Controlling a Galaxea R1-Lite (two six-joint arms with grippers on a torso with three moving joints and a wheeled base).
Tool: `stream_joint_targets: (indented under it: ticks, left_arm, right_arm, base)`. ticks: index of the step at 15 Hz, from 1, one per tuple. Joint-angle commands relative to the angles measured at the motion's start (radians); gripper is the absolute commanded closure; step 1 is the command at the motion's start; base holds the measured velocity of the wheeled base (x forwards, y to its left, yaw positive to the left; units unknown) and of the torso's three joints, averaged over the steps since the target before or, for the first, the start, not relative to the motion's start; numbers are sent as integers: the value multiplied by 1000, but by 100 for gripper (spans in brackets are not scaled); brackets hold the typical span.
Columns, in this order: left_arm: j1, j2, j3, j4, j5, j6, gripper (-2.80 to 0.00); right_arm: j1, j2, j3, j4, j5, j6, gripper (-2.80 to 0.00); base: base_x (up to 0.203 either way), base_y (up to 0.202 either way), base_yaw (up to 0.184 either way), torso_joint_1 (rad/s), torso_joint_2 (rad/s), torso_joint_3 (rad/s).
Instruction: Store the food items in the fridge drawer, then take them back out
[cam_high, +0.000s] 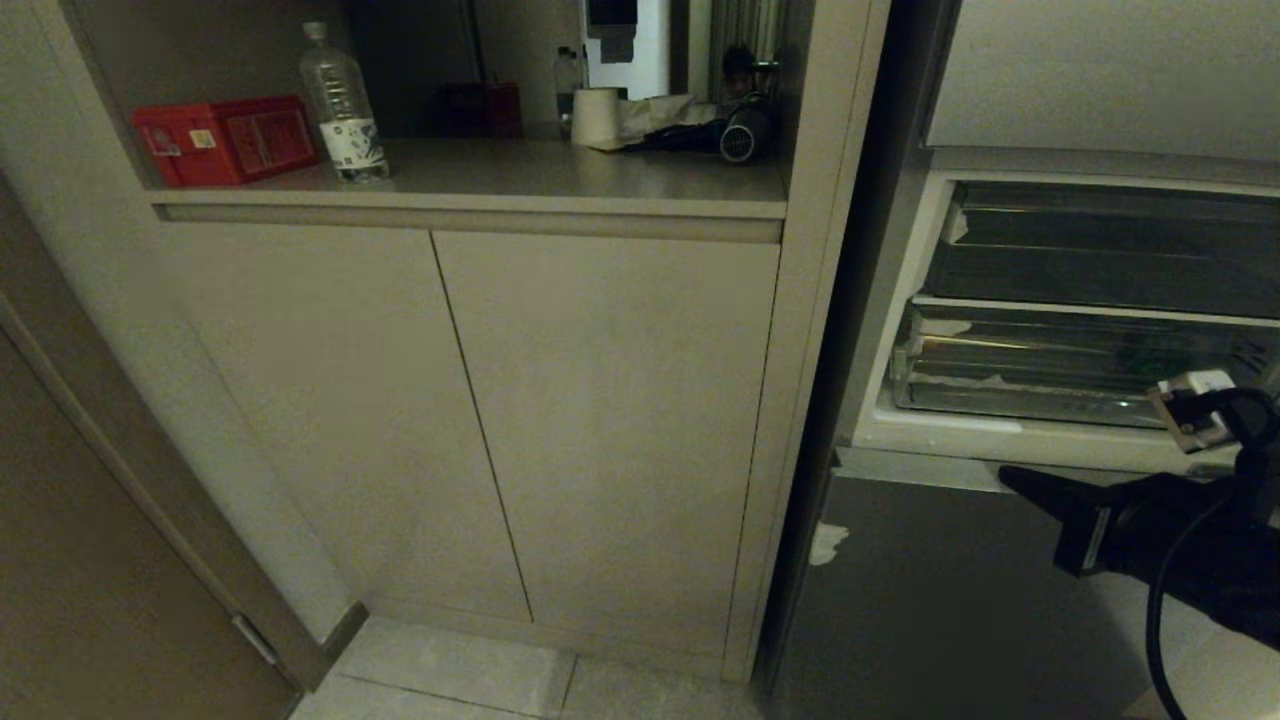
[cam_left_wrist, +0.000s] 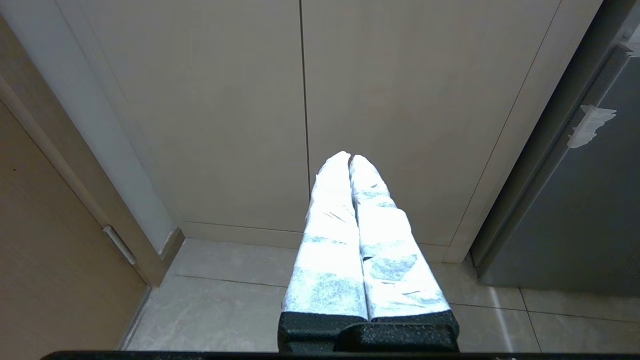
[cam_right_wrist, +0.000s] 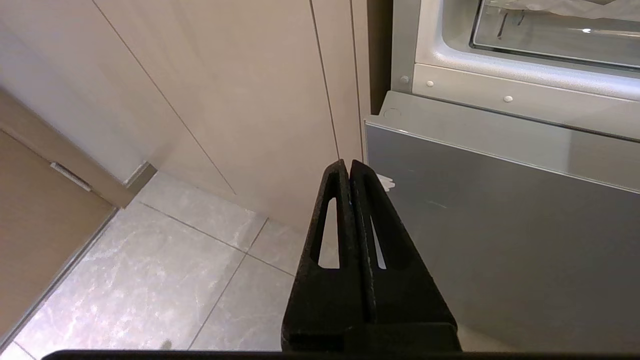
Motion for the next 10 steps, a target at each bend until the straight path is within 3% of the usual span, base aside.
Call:
stream_joint_targets:
  ticks: [1,10]
  left_arm:
    - [0,1,0,0,0,0,0]
    - [0,1,0,0,0,0,0]
  right_arm:
    - [0,0,2,-5,1,1,0]
    - [0,42,-2,-6,6,-2,0]
  base:
    - [0,0,0,0,0,0]
    - [0,0,0,0,0,0]
